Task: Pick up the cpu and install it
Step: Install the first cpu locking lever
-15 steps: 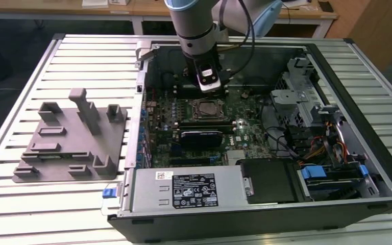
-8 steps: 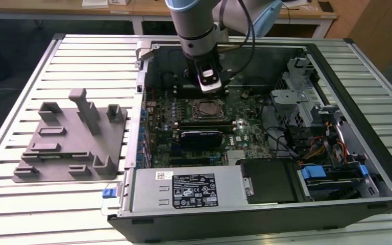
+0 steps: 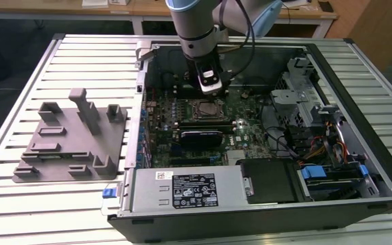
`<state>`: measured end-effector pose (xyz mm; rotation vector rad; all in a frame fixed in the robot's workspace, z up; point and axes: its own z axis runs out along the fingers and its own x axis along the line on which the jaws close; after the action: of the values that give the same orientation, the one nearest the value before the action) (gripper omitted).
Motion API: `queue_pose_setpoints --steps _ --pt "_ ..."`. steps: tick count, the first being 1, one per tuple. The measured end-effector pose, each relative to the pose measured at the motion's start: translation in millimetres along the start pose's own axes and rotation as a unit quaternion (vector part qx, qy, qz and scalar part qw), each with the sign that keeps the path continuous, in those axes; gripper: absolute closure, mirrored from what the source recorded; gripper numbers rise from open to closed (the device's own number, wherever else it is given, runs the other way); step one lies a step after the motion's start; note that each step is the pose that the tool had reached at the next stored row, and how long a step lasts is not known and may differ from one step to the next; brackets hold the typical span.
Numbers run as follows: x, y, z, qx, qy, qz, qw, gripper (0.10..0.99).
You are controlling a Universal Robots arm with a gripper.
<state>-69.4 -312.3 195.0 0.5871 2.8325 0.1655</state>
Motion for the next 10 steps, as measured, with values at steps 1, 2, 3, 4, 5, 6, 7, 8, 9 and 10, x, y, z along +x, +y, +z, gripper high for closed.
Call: queue_pose_setpoints --steps 1,2,3,4,5,6,7,8,9,10 --pt "0.0 0.0 0.0 0.0 0.0 0.0 1.0 0.98" --pt "0.0 0.0 0.0 0.0 0.0 0.0 1.0 0.98" --pt "0.0 0.0 0.0 0.0 0.0 0.0 1.0 0.98" --pt "-0.1 0.1 -0.3 0.0002 0.0001 0.0 1.0 0.98" --pt "-0.3 0.3 -1.6 0.0 0.0 0.0 1.0 0.98" --pt "-0.8 0.6 -3.6 0.0 0.0 0.0 1.0 0.98" --pt "-1.3 1.0 -5.8 0.0 0.0 0.0 1.0 0.98" --pt "-1.7 1.4 -8.0 -0.0001 0.0 0.0 1.0 0.98" --pt "-2.1 1.6 -9.4 -0.0003 0.0001 0.0 1.0 0.98" --pt "-2.3 1.8 -10.3 -0.0009 0.0003 0.0 1.0 0.98"
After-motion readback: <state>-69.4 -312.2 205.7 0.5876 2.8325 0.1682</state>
